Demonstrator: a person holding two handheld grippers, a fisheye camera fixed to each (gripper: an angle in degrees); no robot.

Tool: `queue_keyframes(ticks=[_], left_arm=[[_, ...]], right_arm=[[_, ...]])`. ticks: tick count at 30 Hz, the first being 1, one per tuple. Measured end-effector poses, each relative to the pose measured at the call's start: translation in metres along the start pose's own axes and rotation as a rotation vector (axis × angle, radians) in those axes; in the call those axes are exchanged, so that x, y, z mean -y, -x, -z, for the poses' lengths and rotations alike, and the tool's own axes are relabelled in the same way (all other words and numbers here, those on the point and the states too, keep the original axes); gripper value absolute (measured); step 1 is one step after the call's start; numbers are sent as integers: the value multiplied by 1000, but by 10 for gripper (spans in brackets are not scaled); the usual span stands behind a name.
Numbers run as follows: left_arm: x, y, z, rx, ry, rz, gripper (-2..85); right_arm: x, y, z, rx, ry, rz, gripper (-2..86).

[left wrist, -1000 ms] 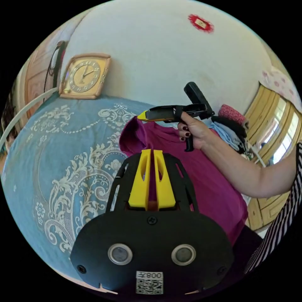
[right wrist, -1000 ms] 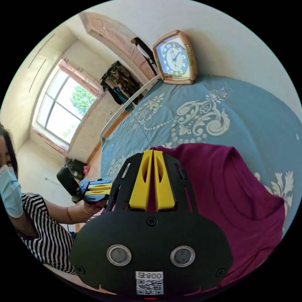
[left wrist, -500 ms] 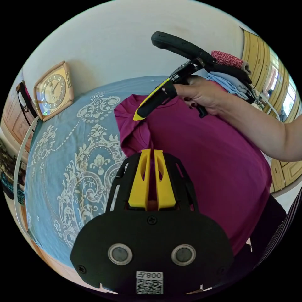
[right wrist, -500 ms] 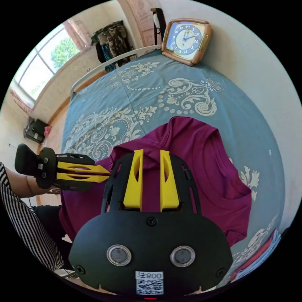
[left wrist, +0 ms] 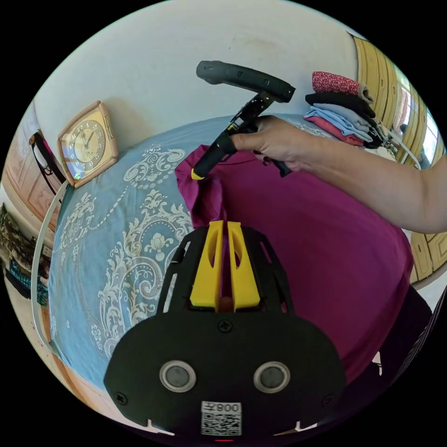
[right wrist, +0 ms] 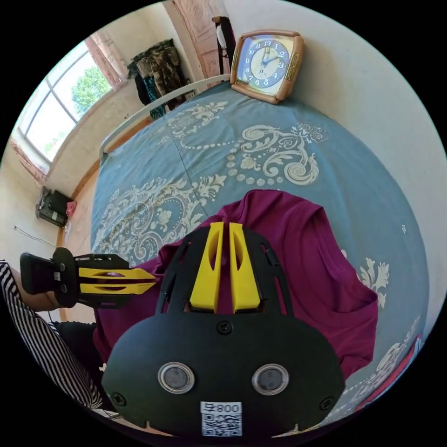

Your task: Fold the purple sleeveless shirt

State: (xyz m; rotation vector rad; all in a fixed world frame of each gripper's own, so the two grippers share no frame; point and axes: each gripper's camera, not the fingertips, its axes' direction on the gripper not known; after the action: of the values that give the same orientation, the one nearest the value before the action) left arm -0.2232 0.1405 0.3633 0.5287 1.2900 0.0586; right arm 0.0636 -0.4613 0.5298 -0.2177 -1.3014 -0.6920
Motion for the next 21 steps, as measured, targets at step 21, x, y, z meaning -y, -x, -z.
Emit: queue_keyframes(ticks=[21], left_arm=[[-37, -41, -67, -16, 10, -240, 59]], right_arm=[[-11, -110, 61, 165, -100, -235, 99]])
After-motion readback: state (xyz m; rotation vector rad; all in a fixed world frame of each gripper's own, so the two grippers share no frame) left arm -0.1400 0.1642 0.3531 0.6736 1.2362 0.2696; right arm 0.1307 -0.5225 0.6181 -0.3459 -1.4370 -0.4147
